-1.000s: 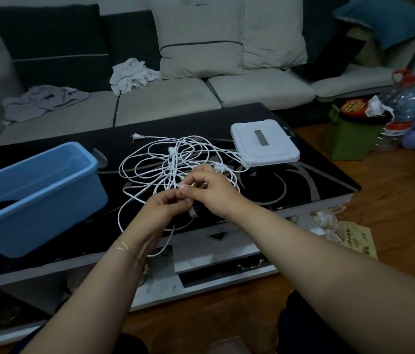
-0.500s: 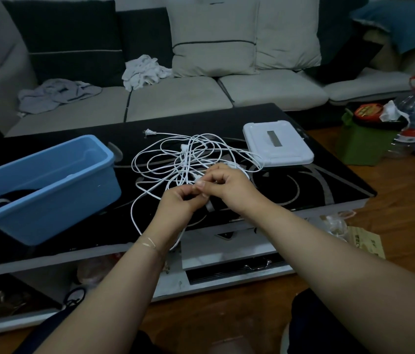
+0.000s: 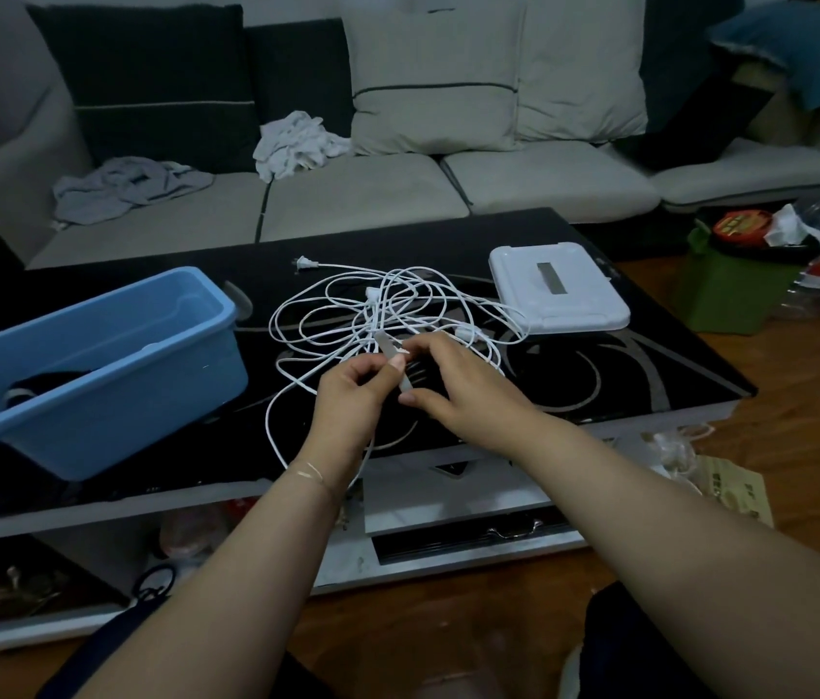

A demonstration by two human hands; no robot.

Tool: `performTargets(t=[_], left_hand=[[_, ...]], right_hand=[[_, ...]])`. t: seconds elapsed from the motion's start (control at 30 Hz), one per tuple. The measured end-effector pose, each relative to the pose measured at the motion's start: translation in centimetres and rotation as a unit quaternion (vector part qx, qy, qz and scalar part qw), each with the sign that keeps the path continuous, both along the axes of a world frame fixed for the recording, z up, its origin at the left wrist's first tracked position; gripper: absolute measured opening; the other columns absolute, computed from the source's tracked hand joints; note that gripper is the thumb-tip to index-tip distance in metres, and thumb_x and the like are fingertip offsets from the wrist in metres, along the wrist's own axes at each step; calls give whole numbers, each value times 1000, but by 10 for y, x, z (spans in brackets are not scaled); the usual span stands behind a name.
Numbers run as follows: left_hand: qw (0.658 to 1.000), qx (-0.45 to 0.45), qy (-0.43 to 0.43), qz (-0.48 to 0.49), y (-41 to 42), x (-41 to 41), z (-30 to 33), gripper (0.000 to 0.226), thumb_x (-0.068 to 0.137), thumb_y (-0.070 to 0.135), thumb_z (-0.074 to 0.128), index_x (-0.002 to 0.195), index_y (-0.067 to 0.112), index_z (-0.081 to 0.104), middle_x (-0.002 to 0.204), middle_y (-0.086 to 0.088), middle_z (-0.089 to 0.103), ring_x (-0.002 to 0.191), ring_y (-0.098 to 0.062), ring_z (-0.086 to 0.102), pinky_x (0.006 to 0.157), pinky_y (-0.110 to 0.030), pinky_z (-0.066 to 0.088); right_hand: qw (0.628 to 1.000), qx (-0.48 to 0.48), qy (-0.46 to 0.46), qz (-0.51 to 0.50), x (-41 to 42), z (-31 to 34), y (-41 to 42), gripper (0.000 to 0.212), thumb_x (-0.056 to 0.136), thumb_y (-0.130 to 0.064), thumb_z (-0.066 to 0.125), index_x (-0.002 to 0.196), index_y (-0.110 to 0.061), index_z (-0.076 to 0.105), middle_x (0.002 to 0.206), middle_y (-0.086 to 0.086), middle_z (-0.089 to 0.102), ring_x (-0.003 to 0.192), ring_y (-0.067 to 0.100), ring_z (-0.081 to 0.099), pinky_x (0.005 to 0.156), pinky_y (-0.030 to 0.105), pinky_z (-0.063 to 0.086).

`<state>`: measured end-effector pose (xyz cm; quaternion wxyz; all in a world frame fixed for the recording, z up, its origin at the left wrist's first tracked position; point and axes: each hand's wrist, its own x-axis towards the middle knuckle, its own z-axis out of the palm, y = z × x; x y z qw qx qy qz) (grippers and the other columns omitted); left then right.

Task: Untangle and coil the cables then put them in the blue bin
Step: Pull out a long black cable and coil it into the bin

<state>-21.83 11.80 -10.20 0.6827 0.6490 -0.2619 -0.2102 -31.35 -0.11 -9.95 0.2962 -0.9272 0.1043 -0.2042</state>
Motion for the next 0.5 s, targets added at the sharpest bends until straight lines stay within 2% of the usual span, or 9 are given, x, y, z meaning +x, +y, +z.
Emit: performTargets(t=[0.13,0.23,0.3,0.4,0.5], left_hand=[[996,-44,75,-19,-1,-4,6,21,94,16,59,75,9,63,71,-5,63,68,-15,60,65,-25,51],[989,-62,133,-33,1,-6,8,18,93,22,61,78,11,62,88,-16,60,82,-27,57,78,-38,47],[983,-62,168,-44,3,-8,10,18,87,28,65,88,10,63,98,-19,57,90,-30,53,82,-42,44],[975,-72,204,-51,4,-9,13,26,77,32,69,93,11,65,98,-17,59,90,-29,55,80,-40,47],[971,-90,217,-36,5,-10,14,24,75,32,70,91,13,71,96,-14,65,93,-28,60,89,-45,47]], right_hand=[[998,-14,-54,11,1,5,0,49,90,-36,62,131,-18,43,129,-1,54,120,11,47,92,19,35],[997,-29,-74,19,-1,12,1,46,91,-39,59,128,-20,41,125,-3,55,116,9,50,88,25,39],[997,-36,-71,21,-1,15,2,45,91,-40,57,127,-21,39,124,-3,55,115,11,51,86,30,42],[997,-24,-76,21,-2,18,4,43,91,-40,57,126,-24,38,120,-10,53,112,10,52,81,28,39],[997,9,-76,21,-1,21,7,43,91,-40,58,126,-27,37,119,-12,52,109,10,53,81,31,41]])
